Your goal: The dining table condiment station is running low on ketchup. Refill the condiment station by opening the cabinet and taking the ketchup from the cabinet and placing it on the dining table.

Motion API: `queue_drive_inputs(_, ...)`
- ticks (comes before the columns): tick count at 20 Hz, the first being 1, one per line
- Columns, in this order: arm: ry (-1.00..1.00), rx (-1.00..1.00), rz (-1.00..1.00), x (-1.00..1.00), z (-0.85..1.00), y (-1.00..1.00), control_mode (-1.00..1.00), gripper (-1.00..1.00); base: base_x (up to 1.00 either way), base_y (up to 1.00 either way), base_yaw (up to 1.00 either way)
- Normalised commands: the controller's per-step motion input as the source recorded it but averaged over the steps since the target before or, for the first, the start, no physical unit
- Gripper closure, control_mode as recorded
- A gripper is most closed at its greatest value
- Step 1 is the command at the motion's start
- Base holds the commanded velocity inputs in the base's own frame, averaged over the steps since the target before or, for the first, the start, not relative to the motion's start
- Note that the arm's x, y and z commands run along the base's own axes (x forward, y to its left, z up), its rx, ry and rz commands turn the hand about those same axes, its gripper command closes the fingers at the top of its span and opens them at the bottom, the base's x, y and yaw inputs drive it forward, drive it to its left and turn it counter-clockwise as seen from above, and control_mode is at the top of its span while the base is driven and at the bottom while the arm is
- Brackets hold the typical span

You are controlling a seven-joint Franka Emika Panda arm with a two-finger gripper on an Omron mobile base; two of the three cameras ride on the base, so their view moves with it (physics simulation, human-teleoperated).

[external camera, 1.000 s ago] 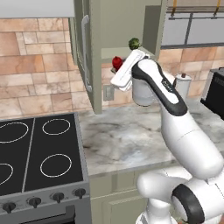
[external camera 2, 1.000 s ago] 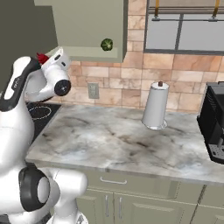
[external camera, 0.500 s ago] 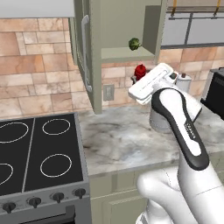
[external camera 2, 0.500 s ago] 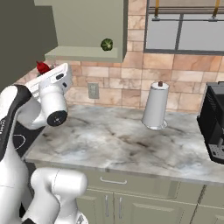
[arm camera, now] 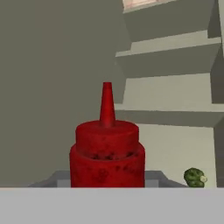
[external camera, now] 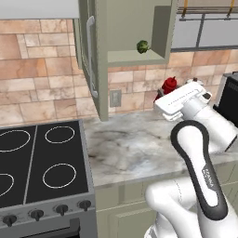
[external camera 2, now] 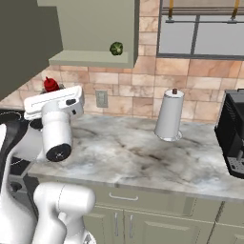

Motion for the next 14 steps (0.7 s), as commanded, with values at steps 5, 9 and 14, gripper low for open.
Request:
queue_drive_inputs(5,0.22,0.05,-0.02,-0.3,0.33,-0.07,-1.0,1.0,0.0,0.0,0.0)
queue_drive_inputs(9,0.14,0.0,-0.07,-0.37,0.18,0.0,-1.0,1.0,0.0,0.0,0.0)
queue_drive_inputs(14,0.07,0.0,-0.1,-0.2,0.04,0.08,-1.0,1.0,0.0,0.0,0.0)
